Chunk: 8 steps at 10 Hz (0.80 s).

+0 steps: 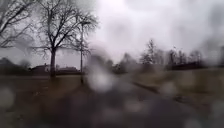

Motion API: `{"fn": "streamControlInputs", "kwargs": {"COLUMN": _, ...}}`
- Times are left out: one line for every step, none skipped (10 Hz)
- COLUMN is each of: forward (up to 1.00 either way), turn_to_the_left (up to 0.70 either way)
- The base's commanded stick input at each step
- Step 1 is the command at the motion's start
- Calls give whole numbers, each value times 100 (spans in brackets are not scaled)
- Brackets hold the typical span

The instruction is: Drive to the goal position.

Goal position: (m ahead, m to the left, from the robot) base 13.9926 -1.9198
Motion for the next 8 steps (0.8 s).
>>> {"fn": "streamControlInputs", "kwargs": {"forward": 46, "turn_to_the_left": 0}}
{"fn": "streamControlInputs", "kwargs": {"forward": 70, "turn_to_the_left": 0}}
{"fn": "streamControlInputs", "kwargs": {"forward": 95, "turn_to_the_left": 0}}
{"fn": "streamControlInputs", "kwargs": {"forward": 100, "turn_to_the_left": 0}}
{"fn": "streamControlInputs", "kwargs": {"forward": 100, "turn_to_the_left": 0}}
{"fn": "streamControlInputs", "kwargs": {"forward": 100, "turn_to_the_left": 0}}
{"fn": "streamControlInputs", "kwargs": {"forward": 100, "turn_to_the_left": 0}}
{"fn": "streamControlInputs", "kwargs": {"forward": 100, "turn_to_the_left": 0}}
